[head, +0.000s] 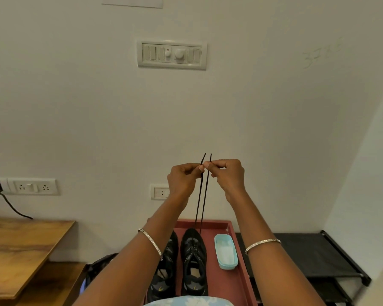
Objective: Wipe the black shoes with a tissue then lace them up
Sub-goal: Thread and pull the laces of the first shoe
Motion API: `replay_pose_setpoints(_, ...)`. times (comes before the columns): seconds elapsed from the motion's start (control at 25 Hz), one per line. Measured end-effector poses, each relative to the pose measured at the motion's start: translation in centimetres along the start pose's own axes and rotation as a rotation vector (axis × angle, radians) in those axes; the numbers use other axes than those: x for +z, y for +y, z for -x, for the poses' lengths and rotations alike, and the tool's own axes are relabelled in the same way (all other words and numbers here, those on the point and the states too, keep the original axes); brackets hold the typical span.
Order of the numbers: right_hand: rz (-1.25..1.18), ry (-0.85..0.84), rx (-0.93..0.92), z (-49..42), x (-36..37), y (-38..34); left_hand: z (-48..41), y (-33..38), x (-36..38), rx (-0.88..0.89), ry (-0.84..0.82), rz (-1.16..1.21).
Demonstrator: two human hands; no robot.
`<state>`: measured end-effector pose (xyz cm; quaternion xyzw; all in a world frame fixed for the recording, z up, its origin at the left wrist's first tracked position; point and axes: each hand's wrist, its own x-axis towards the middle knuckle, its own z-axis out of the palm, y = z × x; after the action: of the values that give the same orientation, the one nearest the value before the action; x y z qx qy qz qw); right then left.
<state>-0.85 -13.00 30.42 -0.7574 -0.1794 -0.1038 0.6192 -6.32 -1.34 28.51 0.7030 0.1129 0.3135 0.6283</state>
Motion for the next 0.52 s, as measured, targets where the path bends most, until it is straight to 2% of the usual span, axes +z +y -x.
replay_pose_setpoints(0.4,-0.037,-0.078,0.055,-1.5,-0.5,-0.1,-0.8,0.1,0.0,0.018,-0.039,-0.01)
replay_pose_setpoints(0.52,-0.161,-0.101,0.121,-1.3,-0.6,0.6,-1.1,0.2,-1.2,0.027,-0.173,0.04)
